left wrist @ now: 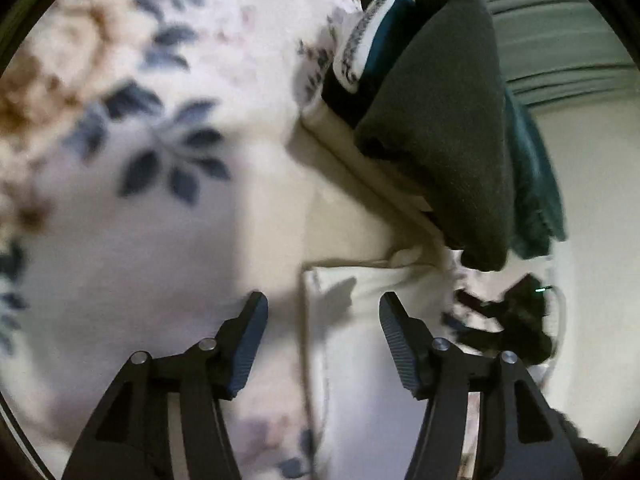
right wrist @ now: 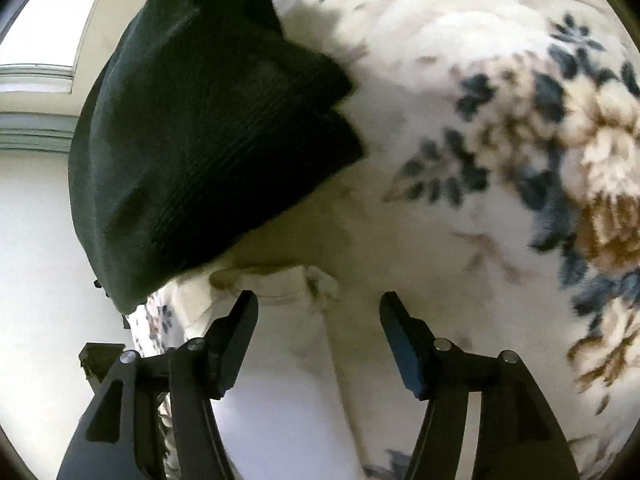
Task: Fold small clothes
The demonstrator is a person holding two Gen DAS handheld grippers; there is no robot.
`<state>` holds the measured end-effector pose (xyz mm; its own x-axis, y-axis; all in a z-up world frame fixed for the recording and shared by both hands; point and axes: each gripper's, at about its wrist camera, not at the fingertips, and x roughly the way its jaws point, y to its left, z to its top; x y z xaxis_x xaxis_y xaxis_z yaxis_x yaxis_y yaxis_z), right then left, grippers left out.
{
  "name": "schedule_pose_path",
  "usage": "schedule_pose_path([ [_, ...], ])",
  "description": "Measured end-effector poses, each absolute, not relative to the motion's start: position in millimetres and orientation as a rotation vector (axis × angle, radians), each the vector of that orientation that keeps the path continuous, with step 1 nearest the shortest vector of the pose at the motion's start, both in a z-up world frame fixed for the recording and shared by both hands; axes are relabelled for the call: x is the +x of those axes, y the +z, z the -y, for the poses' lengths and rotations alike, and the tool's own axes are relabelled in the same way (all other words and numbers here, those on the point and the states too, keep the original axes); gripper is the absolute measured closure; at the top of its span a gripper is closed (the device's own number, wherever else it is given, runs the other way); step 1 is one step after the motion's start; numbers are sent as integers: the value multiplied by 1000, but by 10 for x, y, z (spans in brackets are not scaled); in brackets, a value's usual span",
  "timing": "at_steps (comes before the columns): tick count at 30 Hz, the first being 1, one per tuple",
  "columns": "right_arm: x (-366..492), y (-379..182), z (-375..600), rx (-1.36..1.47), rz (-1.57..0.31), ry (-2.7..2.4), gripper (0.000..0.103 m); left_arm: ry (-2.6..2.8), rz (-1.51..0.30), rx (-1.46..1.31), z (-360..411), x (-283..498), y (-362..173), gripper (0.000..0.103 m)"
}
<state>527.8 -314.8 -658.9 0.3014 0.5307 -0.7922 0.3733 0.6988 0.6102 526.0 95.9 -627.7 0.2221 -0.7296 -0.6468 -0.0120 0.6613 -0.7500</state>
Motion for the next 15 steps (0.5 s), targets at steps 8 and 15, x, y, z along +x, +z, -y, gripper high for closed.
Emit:
schedule_pose_path([
  [8,5509,-6886,2935,927,-1342,309,37,-708,-1287,-527,-299,5467,-6299,47],
  [15,5772,-6779,2474,761,-1376,405,85,-761,-1276,-449,-88,5450,-6198,96],
])
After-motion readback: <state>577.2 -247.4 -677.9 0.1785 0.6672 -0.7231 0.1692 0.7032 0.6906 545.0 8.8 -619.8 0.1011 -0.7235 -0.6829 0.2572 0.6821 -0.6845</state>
